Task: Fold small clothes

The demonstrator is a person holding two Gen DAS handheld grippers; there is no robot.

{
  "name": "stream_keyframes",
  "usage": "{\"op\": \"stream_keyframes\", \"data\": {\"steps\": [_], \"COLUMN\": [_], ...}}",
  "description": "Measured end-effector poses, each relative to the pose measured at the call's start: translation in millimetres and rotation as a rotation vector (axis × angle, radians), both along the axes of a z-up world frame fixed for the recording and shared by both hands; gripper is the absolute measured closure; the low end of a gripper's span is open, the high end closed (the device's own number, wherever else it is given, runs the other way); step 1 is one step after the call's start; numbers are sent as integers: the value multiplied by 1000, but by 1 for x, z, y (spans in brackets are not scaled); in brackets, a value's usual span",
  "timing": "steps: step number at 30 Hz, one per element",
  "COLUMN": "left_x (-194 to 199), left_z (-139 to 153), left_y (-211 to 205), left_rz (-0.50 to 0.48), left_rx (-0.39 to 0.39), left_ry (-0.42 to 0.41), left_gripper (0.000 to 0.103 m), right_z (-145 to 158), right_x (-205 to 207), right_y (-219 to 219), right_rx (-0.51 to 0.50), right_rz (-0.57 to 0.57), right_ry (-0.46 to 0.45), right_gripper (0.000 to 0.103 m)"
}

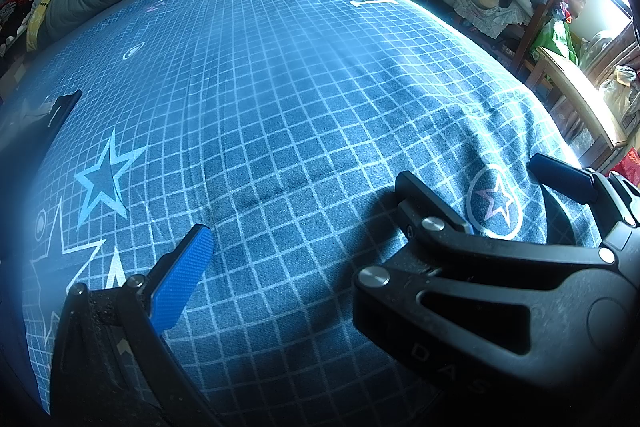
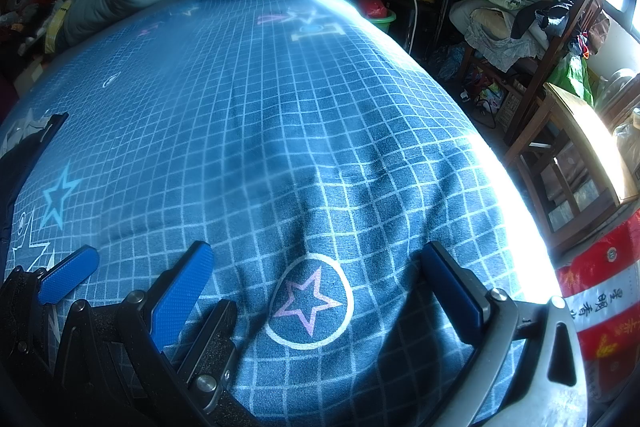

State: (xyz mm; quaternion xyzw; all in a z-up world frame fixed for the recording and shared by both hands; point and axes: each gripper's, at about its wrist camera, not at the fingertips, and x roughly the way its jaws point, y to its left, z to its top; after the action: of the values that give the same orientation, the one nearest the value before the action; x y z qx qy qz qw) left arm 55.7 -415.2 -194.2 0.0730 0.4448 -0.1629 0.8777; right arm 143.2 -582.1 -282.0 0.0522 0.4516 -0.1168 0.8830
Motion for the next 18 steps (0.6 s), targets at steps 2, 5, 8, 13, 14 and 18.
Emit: {"op": "stream_keyframes", "data": {"steps": [2,5,8,13,14,18], "left_x": [0,1,2,0,2,3], "left_z": [0,0,0,0,0,-1], "left_y": [0,-1,-1,0,-1,-2], "left_rz": [0,0,0,0,0,-1], "left_rx": [0,0,0,0,0,0], "left_ry": [0,0,0,0,0,0], "left_gripper": [0,0,0,0,0,0], "right_z": [0,0,0,0,0,0], "right_x": [0,1,1,1,0,0], "right_y": [0,0,0,0,0,0], "right_rx": [0,0,0,0,0,0], "right_rz": [0,0,0,0,0,0], "right_ry": [0,0,0,0,0,0], "right_gripper": [0,0,0,0,0,0]}}
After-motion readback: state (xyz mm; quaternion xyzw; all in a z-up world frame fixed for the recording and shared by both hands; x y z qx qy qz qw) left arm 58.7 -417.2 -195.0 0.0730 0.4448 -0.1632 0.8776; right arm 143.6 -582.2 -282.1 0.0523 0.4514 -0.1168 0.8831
